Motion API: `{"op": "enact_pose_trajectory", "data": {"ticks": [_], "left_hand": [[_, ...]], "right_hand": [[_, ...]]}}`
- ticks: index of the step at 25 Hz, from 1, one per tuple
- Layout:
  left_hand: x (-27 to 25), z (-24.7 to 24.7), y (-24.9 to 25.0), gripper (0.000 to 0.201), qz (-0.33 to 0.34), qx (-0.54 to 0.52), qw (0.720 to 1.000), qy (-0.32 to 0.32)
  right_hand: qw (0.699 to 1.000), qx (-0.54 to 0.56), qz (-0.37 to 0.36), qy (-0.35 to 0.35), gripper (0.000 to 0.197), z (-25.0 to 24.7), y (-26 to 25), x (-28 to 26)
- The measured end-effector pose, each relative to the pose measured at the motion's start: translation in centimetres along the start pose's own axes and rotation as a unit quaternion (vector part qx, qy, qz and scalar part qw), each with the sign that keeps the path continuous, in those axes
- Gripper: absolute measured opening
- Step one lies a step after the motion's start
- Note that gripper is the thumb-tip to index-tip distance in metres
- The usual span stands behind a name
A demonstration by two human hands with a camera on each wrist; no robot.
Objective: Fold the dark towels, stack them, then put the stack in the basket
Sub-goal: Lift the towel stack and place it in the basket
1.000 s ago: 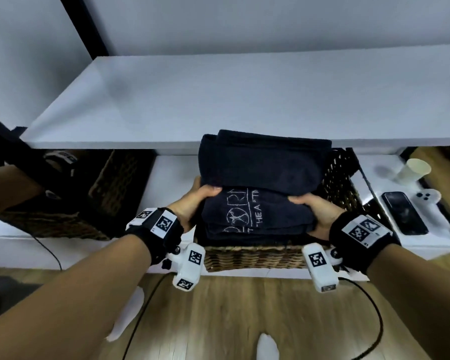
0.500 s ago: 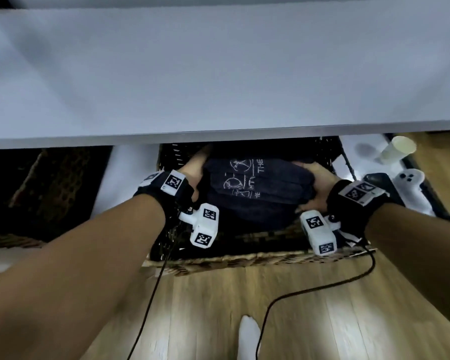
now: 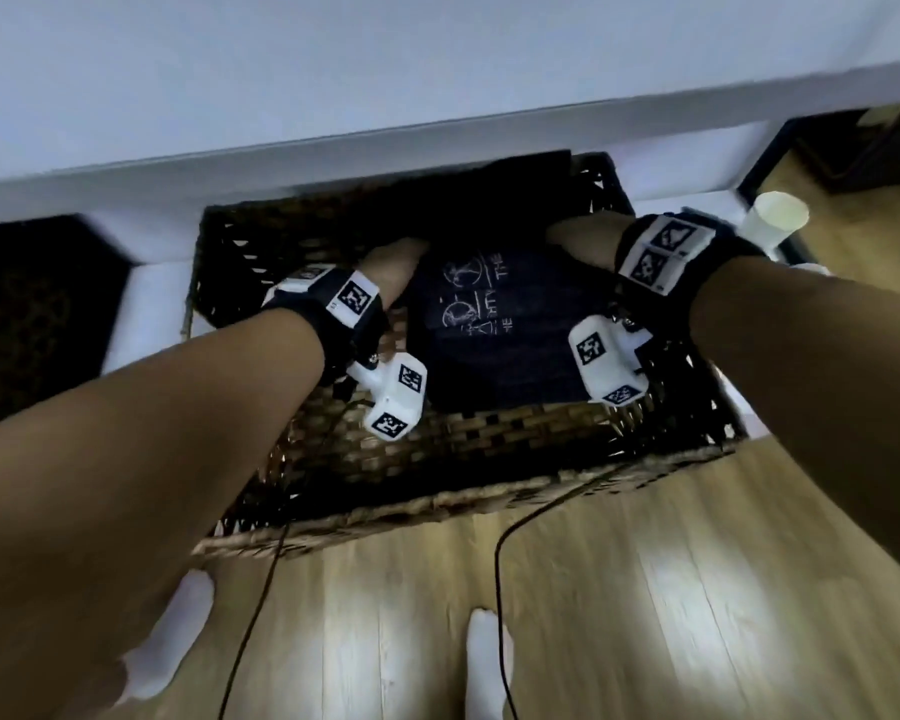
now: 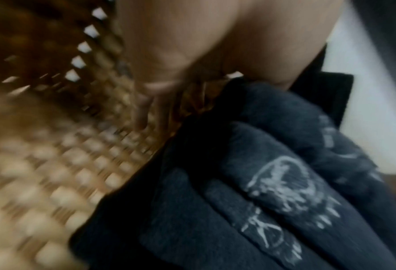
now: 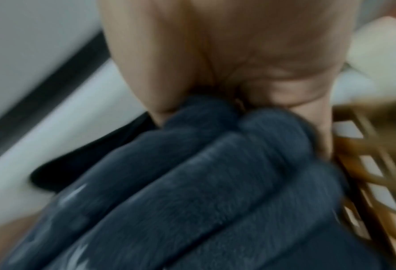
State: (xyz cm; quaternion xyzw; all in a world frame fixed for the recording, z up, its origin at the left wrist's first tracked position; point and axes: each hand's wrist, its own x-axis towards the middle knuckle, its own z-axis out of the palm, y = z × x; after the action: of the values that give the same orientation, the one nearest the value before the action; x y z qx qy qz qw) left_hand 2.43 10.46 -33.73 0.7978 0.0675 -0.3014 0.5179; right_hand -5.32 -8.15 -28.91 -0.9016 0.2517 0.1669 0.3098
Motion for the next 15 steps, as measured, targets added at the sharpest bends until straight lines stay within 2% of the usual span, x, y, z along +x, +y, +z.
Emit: {"op": "enact_pose_trajectory", "data": {"ticks": [1, 2, 4, 5, 6, 8, 9, 10, 11, 12, 13, 14, 15], "left_hand": [[0.1, -0.3, 0.6, 0.049, 0.064, 0.097, 0.991, 0.064], [0.2, -0.3, 0.8, 0.047, 0.128, 0.167, 0.969, 0.132], [-1.4, -0.2, 2.1, 0.028, 0.253, 0.258, 0.919, 0.157], [-1.9, 0.1, 2.9, 0.025, 0.286, 0.267, 0.905, 0.164], [-1.2, 0.1, 3.3, 0.028, 0.298, 0.263, 0.899, 0.183], [-0.6, 0.1, 4.0, 0.035, 0.254, 0.296, 0.902, 0.186], [-0.5, 0.0, 4.3, 0.032, 0.221, 0.326, 0.905, 0.16], [0.2, -0.3, 3.9, 0.026, 0.236, 0.362, 0.887, 0.166], [0.5, -0.4, 3.7, 0.021, 0.267, 0.393, 0.862, 0.178], [0.5, -0.1, 3.4, 0.017, 0.325, 0.393, 0.841, 0.182], [0.4, 0.6, 3.0, 0.016, 0.389, 0.392, 0.82, 0.151], [0.7, 1.4, 2.3, 0.026, 0.438, 0.401, 0.797, 0.112], [0.4, 2.0, 1.6, 0.037, 0.45, 0.431, 0.779, 0.075]], "right_hand": [[0.999, 0.007, 0.01, 0.037, 0.04, -0.1, 0.0, -0.1], [0.997, 0.001, 0.013, 0.071, 0.044, -0.3, -0.1, -0.3], [0.988, -0.042, 0.023, 0.147, 0.064, -0.4, -0.3, -0.7], [0.982, -0.081, 0.017, 0.169, 0.068, -0.3, -0.4, -0.6], [0.974, -0.119, -0.002, 0.194, 0.067, -0.3, -0.4, -0.8], [0.961, -0.14, -0.082, 0.225, 0.058, 0.1, -0.4, -0.7], [0.958, -0.136, -0.136, 0.211, 0.057, 0.4, -0.3, -0.3], [0.96, -0.14, -0.179, 0.166, 0.063, 0.8, 0.0, 0.0], [0.961, -0.154, -0.207, 0.103, 0.073, 1.3, 0.4, 0.3], [0.956, -0.18, -0.227, 0.056, 0.081, 1.8, 0.9, 0.3], [0.946, -0.209, -0.245, 0.041, 0.084, 2.2, 1.6, 0.3], [0.936, -0.23, -0.262, 0.044, 0.086, 2.5, 2.5, 0.1], [0.933, -0.238, -0.267, 0.043, 0.09, 2.9, 3.3, 0.0]]}}
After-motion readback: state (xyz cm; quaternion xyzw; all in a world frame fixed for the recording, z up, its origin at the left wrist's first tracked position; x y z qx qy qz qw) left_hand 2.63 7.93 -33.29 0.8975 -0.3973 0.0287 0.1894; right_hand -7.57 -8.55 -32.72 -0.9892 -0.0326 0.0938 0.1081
